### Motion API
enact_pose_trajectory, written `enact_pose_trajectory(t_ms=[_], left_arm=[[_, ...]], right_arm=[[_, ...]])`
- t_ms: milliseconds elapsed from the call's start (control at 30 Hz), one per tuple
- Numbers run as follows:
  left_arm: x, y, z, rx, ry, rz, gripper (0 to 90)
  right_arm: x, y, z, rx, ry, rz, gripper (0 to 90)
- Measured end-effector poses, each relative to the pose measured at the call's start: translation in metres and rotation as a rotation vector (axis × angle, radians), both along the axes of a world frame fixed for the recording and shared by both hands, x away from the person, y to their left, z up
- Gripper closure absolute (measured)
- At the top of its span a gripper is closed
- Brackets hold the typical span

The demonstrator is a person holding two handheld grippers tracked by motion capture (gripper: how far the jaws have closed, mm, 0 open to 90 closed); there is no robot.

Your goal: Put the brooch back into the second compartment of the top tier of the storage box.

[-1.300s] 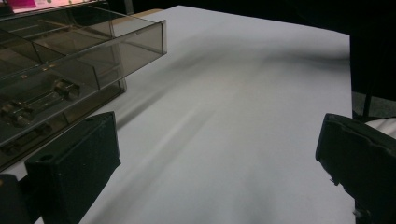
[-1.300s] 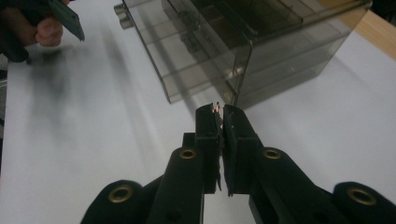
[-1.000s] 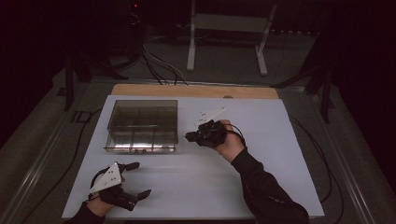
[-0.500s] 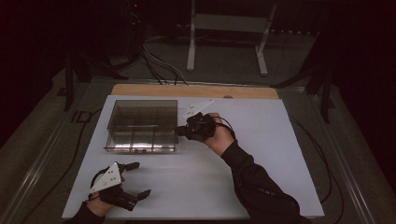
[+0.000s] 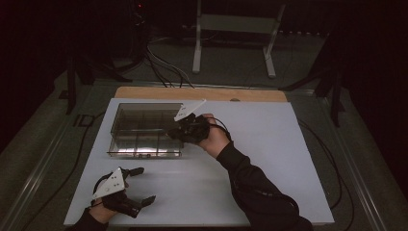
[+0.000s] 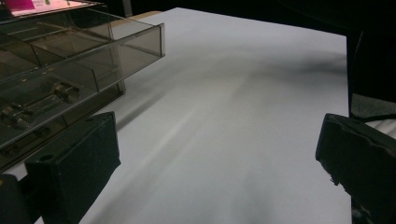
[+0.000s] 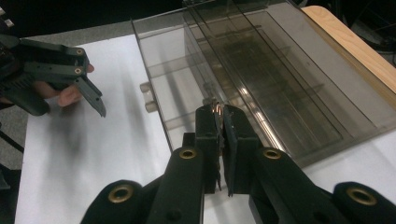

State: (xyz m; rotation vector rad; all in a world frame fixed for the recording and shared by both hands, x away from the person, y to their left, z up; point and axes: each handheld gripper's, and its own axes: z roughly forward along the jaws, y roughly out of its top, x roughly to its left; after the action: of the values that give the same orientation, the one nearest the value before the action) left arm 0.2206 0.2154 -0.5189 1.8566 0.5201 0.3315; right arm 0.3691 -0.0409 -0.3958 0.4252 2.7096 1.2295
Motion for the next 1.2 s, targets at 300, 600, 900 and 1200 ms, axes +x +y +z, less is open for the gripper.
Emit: enact_pose_trajectory(t_ms=[300, 600, 900, 1200], left_arm=[[0.0, 0.0, 0.0, 0.0, -0.002, -0.003, 0.6], [0.0, 0.0, 0.0, 0.0, -0.001, -0.001, 0.6], [-0.001, 0.0, 0.001, -0.002, -0.003, -0.005, 0.6], [-0.001, 0.0, 0.0, -0.003, -0.003, -0.007, 0.6]], right_arm=[[0.001, 0.018, 0.0, -0.004, 0.005, 0.022, 85.9], [0.003, 0.035, 0.0, -0.008, 0.013, 0.038, 85.9], [0.004, 0.053, -0.002, -0.003, 0.022, 0.055, 85.9], [0.006, 0.069, -0.007, 0.007, 0.047, 0.05, 85.9]])
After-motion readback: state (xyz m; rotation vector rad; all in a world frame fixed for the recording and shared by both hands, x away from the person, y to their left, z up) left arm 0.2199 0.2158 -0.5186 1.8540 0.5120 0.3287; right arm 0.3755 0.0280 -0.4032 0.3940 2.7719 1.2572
